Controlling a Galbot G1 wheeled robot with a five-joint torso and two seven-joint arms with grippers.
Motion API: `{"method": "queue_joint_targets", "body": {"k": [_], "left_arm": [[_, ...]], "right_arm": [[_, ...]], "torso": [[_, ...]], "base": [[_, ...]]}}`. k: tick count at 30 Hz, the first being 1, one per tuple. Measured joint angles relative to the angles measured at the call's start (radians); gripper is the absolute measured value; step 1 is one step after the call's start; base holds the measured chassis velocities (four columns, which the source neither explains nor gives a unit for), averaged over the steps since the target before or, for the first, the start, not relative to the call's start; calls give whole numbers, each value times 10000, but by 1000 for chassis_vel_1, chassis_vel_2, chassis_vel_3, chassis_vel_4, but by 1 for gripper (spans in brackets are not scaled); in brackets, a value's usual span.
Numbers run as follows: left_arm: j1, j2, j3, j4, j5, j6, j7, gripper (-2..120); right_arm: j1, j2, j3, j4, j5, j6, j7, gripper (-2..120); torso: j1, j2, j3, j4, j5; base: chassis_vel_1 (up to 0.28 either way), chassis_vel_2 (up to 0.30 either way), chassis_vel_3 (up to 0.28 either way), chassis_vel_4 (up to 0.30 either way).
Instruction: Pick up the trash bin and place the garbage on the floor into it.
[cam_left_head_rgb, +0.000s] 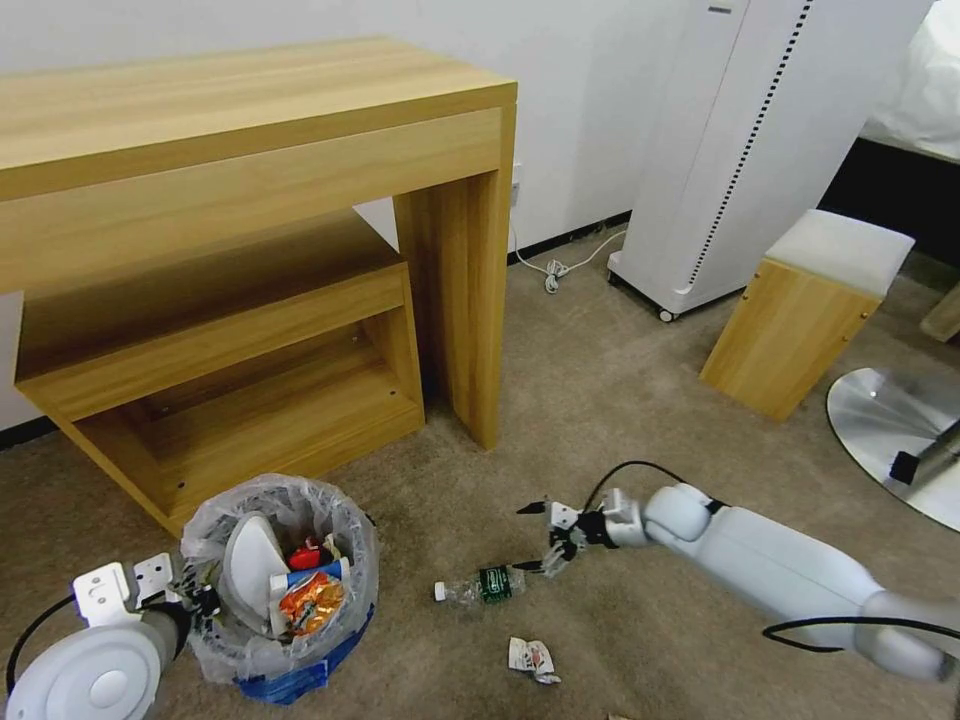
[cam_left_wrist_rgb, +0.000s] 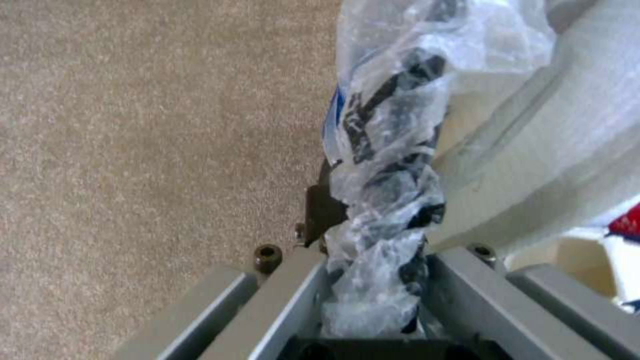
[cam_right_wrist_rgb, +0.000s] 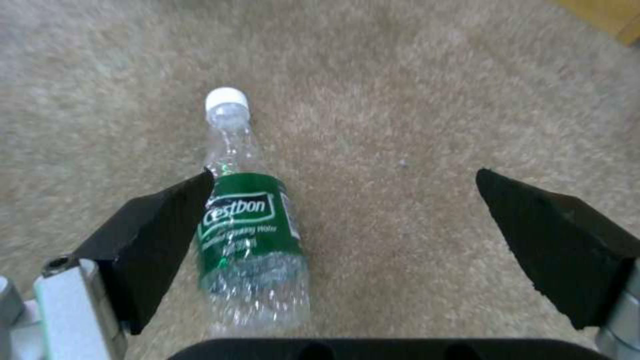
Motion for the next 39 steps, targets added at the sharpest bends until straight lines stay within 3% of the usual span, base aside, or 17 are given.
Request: {"method": "queue_joint_targets", "body": {"k": [18,29,39], "left_arm": [[111,-36,19,57,143,-17,87,0],[34,-88,106,125,183,-24,125,0],[-36,-25,160,154,157,-32,130,0]], "right_arm": [[-831,1321,-106,-1122,-484,-291,1444,100],[-1099,1851,7,-1477,-621,-229,1669,100],[-1207,1729,106,-1438,-704,-231,1856,100]], "torso": [[-1,0,-2,0,0],[-1,0,-2,1,2],[0,0,-2,1,2]], "base": [[0,0,0,0],[0,0,0,0],[0,0,0,0]]}}
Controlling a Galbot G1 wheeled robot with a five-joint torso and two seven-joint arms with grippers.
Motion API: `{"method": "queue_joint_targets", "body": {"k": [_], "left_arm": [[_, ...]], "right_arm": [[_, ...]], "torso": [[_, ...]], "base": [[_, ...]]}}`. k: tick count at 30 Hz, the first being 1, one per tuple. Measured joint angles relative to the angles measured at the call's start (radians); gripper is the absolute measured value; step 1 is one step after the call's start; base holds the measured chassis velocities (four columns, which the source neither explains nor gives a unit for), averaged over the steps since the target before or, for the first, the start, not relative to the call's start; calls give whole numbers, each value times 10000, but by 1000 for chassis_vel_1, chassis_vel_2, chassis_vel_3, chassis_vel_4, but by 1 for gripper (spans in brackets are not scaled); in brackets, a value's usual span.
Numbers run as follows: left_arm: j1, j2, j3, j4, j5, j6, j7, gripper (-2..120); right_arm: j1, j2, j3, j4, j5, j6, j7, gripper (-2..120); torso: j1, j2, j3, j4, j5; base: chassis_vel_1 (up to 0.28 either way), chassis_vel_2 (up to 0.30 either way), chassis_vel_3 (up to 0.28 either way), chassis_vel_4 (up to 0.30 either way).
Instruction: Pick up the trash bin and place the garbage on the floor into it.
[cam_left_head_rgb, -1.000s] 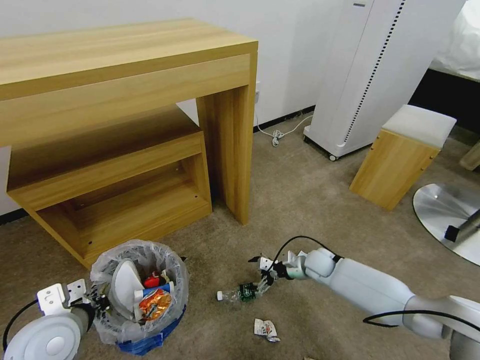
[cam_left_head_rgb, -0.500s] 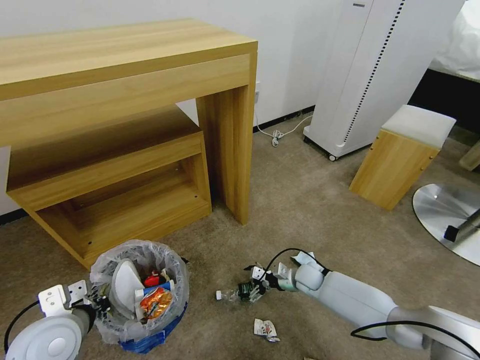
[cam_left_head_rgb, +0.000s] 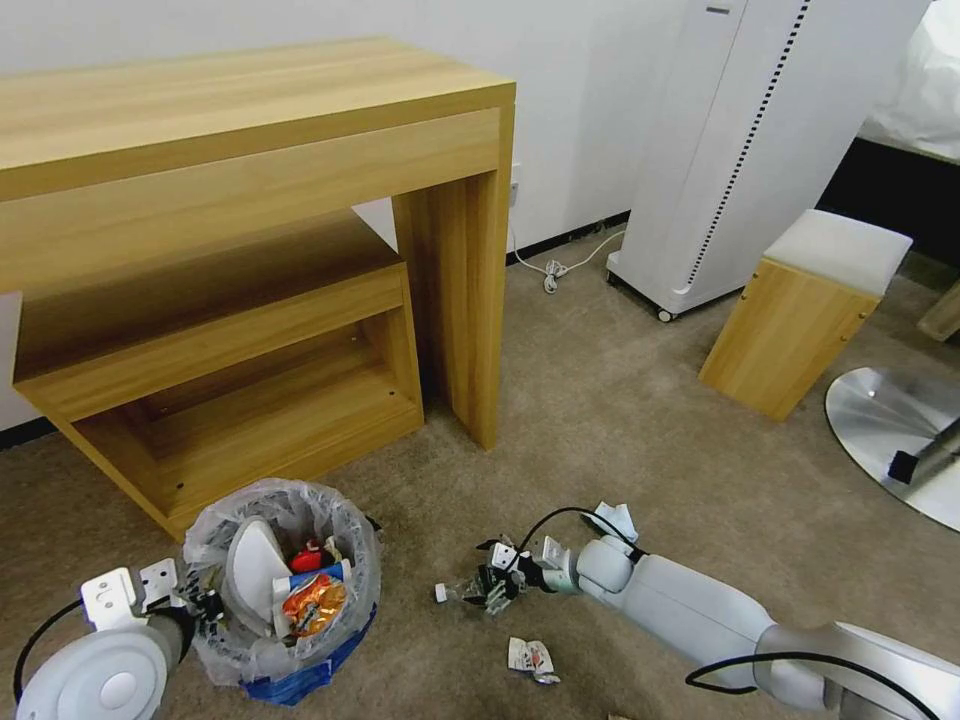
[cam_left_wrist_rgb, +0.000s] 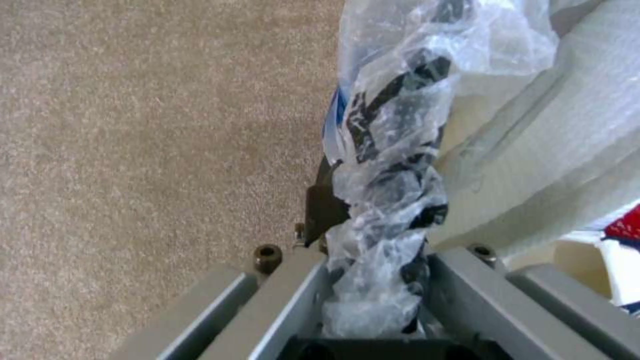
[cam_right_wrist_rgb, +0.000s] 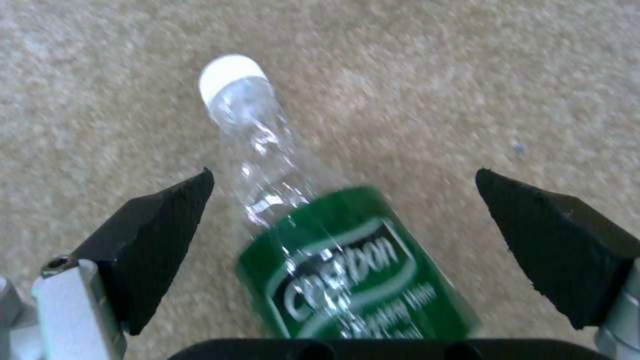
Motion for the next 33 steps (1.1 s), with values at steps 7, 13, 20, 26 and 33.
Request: {"method": "queue_joint_targets", "body": {"k": [7,13,20,26,33], "left_arm": [[-74,52,76,23,-20,-10,3,0],[-76,70,94,23,-21,-14,3,0],[-29,59,99,-96,-35,-18,2,0],[56,-71,125,-136,31,-17,12,0],[130,-47,83,-299,18,-17,-8,0]], "right_arm": [[-134,-261,29,124,-6,-4,626,89],[-151,-383,78,262,68,-30,741,71],[-203,-593,170,414,131,-18,752,46],[-358,-655,361,502,56,-21,771,24],[-440,-788,489,673,89,-23,762,8]], "torso": [[0,0,0,-1,0],[0,0,1,0,0],[0,0,0,-1,1],[0,0,0,0,-1],[0,0,0,0,1]], "base": [[0,0,0,0],[0,0,0,0],[0,0,0,0],[0,0,0,0],[0,0,0,0]]}}
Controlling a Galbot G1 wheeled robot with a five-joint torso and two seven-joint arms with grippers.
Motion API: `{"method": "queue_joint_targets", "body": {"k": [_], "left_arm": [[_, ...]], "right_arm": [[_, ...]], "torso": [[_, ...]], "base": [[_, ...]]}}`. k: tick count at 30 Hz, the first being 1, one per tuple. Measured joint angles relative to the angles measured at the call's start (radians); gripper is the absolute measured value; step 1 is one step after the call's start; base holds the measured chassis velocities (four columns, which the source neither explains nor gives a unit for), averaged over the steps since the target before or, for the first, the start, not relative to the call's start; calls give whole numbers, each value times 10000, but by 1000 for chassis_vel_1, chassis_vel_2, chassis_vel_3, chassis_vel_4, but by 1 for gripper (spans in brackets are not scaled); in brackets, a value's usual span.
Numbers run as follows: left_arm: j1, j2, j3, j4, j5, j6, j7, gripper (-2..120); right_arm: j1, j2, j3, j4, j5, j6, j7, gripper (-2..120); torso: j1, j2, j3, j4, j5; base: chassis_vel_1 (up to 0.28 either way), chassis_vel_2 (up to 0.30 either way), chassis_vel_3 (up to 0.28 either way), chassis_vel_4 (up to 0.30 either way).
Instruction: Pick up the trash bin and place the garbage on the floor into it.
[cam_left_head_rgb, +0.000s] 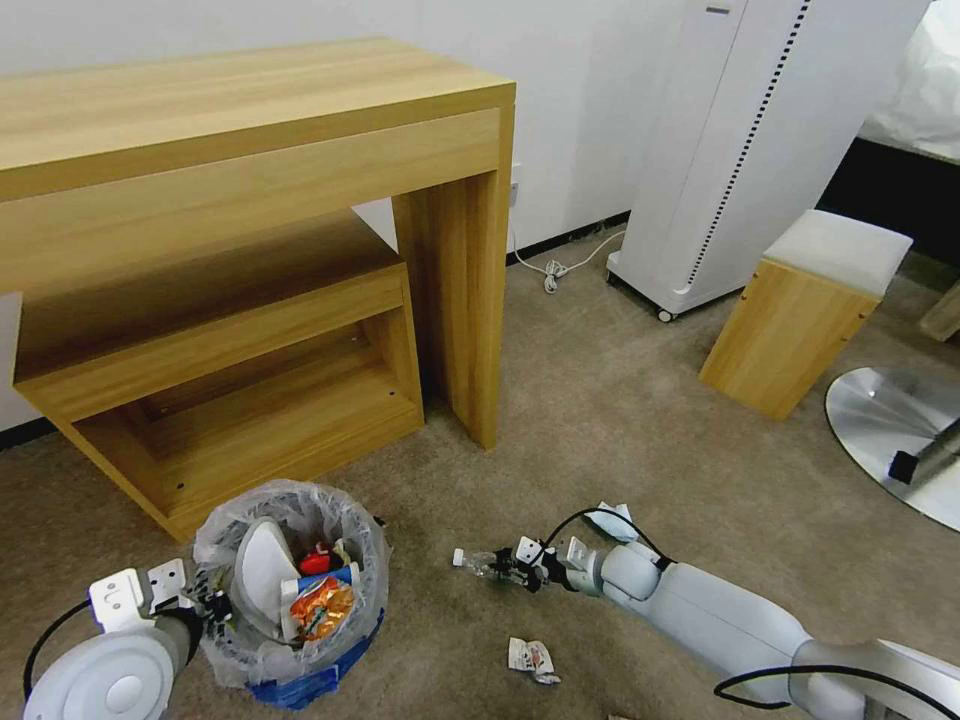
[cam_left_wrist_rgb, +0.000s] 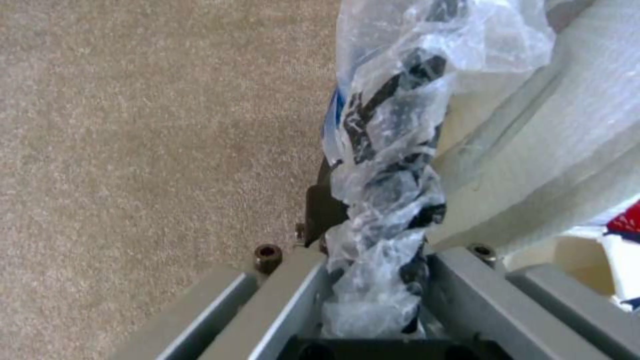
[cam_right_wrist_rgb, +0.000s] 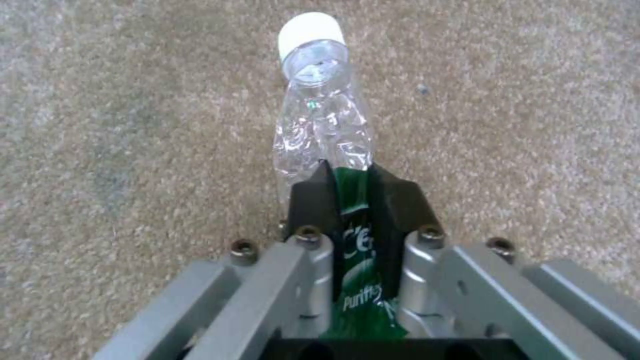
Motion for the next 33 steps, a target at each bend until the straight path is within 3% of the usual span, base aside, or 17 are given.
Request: {"method": "queue_joint_targets", "body": {"k": [4,12,15,19,21,23,25,26,29,31,33], "left_arm": [[70,-46,-3,-61,21,12,-21,0],[113,-152,9,-191,111,43,-60,0],[114,-166,11,-215,102,53,-69,0],[187,-175,-21,-271,27,69,-73,0],[245,-134,-75,-283,-13,81,-91,0],[248,-119,-83,-288,-25,82,-94,0],[278,31,-142,-392,-230,83,-171,0],[278,31,-142,-392,-230,83,-171,0],[322,267,-241,-630,-650,83,-345,0],[363,350,-276,-709,-751,83,-389,0],[527,512,-389,-920,-927,80,-459,0]], "right_arm": [[-15,-127,188,198,74,62,-31,2],[162,-458,857,711,561,173,-94,2],[168,-558,1418,946,615,349,-168,2],[186,-883,2634,2186,1107,759,-330,2],[390,-1248,3272,3400,2323,1237,-620,2],[462,-1302,3341,3622,2667,1409,-747,2],[824,-1435,3410,4658,4602,1930,-1435,2],[824,-1435,3410,4658,4602,1930,-1435,2],[1198,-1369,2971,5869,6326,1755,-2048,2],[1306,-1292,2733,6190,6605,1626,-2074,2],[1648,-994,1861,6661,6963,1450,-2071,2]], "torso": [[0,0,0,-1,-2],[0,0,0,0,-1],[0,0,1,-1,1],[0,0,1,1,1],[0,0,0,0,-4],[0,0,0,0,-4],[0,0,1,-1,-2],[0,0,1,-1,-2],[0,0,0,0,-3],[0,0,0,-2,-2],[0,1,0,1,-1]], "base": [[0,0,0,0],[0,0,0,0],[0,0,0,0],[0,0,0,0],[0,0,0,0],[0,0,0,0],[0,0,0,0],[0,0,0,0],[0,0,0,0],[0,0,0,0],[0,0,0,0]]}}
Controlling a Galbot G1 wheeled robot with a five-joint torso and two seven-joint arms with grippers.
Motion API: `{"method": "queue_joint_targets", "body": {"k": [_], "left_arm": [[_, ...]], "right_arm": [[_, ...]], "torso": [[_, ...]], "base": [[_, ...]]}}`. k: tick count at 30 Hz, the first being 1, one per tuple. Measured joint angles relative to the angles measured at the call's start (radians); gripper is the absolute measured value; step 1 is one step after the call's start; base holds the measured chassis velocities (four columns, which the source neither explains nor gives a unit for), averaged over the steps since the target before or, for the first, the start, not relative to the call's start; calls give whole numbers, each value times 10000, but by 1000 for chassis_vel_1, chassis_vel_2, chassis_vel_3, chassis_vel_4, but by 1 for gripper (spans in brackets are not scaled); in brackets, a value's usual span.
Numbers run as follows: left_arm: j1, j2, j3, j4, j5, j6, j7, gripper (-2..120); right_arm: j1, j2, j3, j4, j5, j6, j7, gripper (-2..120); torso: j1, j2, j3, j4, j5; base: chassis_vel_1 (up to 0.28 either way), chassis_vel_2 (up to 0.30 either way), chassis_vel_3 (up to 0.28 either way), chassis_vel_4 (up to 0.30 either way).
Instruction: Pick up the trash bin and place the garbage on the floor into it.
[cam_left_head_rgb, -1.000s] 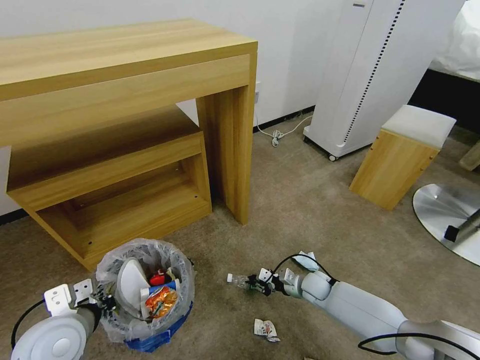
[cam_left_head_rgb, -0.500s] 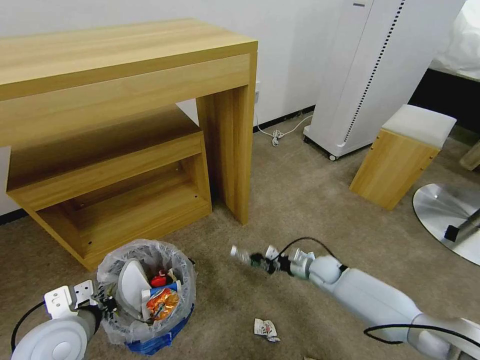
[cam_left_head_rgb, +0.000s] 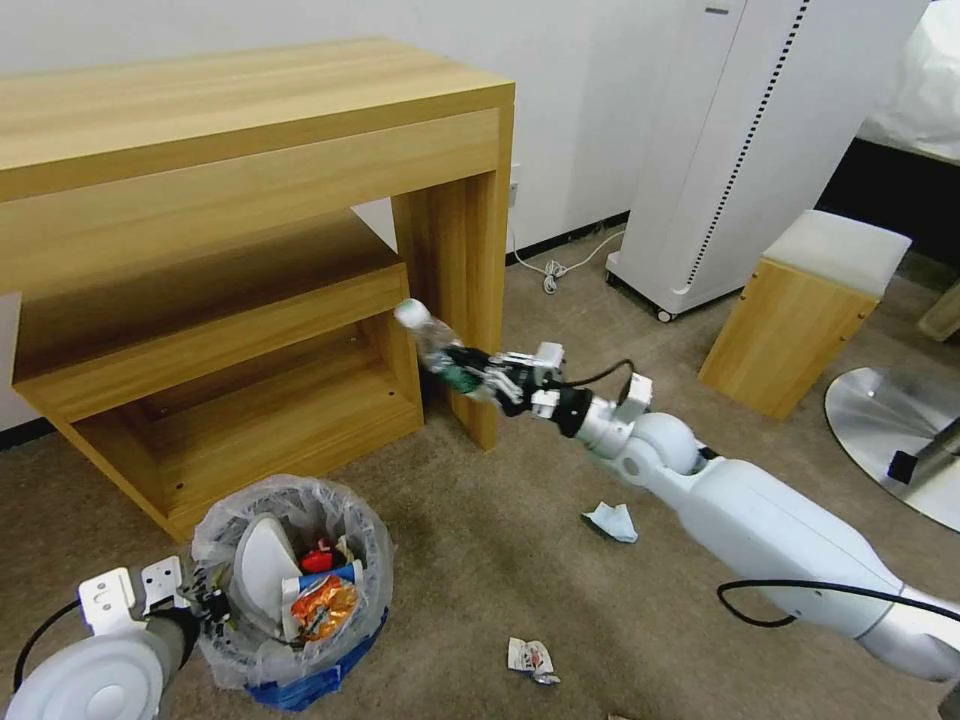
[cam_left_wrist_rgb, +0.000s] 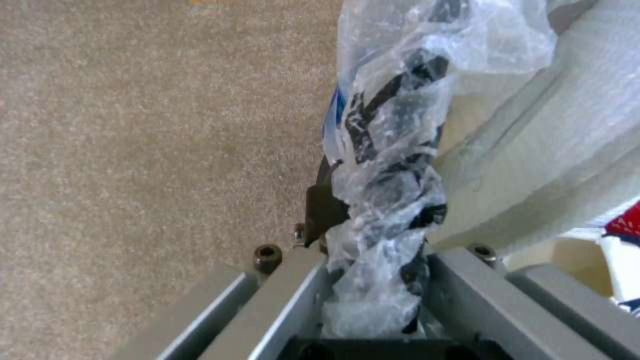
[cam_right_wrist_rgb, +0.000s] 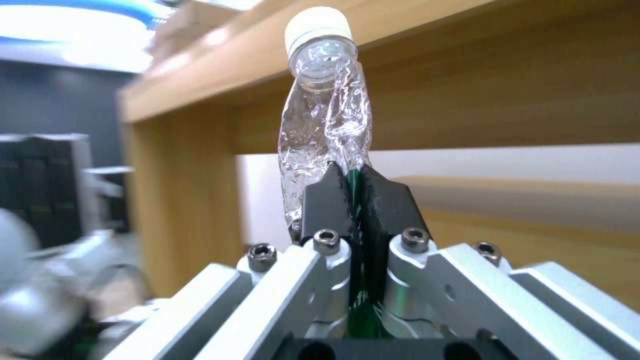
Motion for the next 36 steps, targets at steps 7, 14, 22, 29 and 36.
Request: {"method": "queue_joint_targets", "body": {"k": [7,14,22,29,36], "left_arm": [[348,178,-204,-325,-238,-14,-100,0],[623,132,-367,-457,-255,-22,-112,0],[773,-19,-466,-517,-194,-23,-113,0],[793,-64,-463,-553,-188,-24,-106,0],[778,-51,-454,-502,-186,-24,-88,0]], "right_arm": [[717,729,-1759,-185,43,-159,63,2],[1131,1592,-3415,-1082,-423,-48,177,2],[1284,2148,-3962,-1708,-892,-38,687,6],[1229,2059,-3991,-1717,-1087,-305,870,32],[1032,1914,-3934,-1732,-1254,-331,907,53]], "torso": [[0,0,-1,0,-2],[1,0,0,1,-2],[0,0,0,1,-1],[0,0,0,-1,-1],[0,-1,0,-2,1]], "base": [[0,0,0,0],[0,0,0,0],[0,0,0,0],[0,0,0,0],[0,0,0,0]]}}
